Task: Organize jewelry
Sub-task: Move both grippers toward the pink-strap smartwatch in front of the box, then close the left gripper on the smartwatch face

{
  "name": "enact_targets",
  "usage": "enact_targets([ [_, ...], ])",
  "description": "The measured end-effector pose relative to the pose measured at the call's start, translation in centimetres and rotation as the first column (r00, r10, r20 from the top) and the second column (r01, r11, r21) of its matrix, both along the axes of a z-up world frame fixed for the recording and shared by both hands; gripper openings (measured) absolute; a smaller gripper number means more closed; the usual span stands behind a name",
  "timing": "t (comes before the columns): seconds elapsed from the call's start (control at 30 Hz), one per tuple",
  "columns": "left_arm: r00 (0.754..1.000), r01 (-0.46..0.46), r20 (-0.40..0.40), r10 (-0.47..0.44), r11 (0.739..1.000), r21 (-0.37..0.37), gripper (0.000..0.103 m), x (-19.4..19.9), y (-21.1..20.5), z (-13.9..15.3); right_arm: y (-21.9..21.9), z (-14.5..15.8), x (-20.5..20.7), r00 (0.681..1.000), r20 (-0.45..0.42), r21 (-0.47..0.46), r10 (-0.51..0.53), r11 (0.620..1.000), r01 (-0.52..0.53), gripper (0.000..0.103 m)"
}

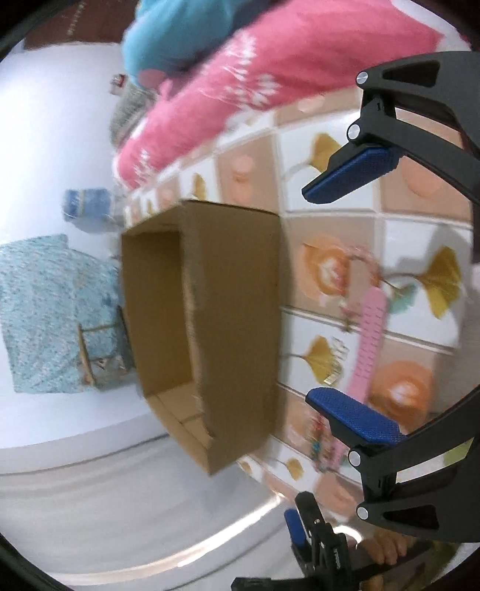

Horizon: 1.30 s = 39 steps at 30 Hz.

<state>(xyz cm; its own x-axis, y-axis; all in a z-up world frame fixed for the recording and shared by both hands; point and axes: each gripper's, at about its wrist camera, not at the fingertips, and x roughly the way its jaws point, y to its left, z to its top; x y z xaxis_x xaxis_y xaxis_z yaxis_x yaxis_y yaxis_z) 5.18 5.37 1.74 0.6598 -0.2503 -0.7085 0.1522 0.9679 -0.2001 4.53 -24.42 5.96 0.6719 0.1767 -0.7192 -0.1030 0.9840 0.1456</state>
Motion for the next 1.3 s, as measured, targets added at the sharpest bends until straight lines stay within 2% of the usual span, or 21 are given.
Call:
enact_targets([
  [0.07,0.999,0.042,0.005,-0.042,0.999,0.010,0.095,-1.0,-0.8,-0.2,0.4,-1.0,-0.4,0.999,-0.047,0.016,0.016,1.000,-0.015,0.097],
  [0.27,0.984,0.176,0.011,-0.180,0.974,0.145,0.093,-2.1,-4.2,-1.3,1.5,-3.1,-0.9,0.989,-0.137,0.094,0.050,0.995,-0.038,0.097],
  [0.37,0.972,0.229,0.018,-0.235,0.959,0.169,0.076,-2.3,-5.3,-1.3,1.8,-3.7,-1.0,0.986,-0.155,0.128,0.060,0.991,-0.040,0.097],
  [0.4,0.967,0.249,0.015,-0.255,0.955,0.160,0.070,-2.3,-5.5,-1.4,2.0,-3.9,-0.9,0.985,-0.159,0.135,0.065,0.990,-0.044,0.097],
  [0.5,0.955,0.295,-0.006,-0.296,0.949,0.111,0.060,-1.9,-5.9,-1.5,2.4,-4.2,-0.8,0.984,-0.164,0.147,0.073,0.988,-0.049,0.097],
  [0.77,0.930,0.336,-0.117,-0.348,0.935,-0.114,0.058,0.4,-4.9,-2.8,3.5,-4.6,-0.3,0.981,-0.152,0.164,0.116,0.982,-0.091,0.093],
  [0.97,0.937,0.308,-0.134,-0.322,0.945,-0.111,0.058,2.0,-4.5,-3.3,3.6,-5.8,0.3,0.976,-0.175,0.174,0.126,0.980,-0.095,0.080],
  [1.17,0.951,0.275,-0.120,-0.284,0.958,-0.081,0.060,3.6,-4.3,-3.4,3.6,-6.3,0.3,0.975,-0.175,0.165,0.135,0.981,-0.106,0.079],
  [1.3,0.938,0.324,-0.106,-0.329,0.944,-0.065,0.060,3.3,-4.4,-2.8,3.7,-6.3,0.4,0.975,-0.171,0.152,0.144,0.981,-0.118,0.079],
])
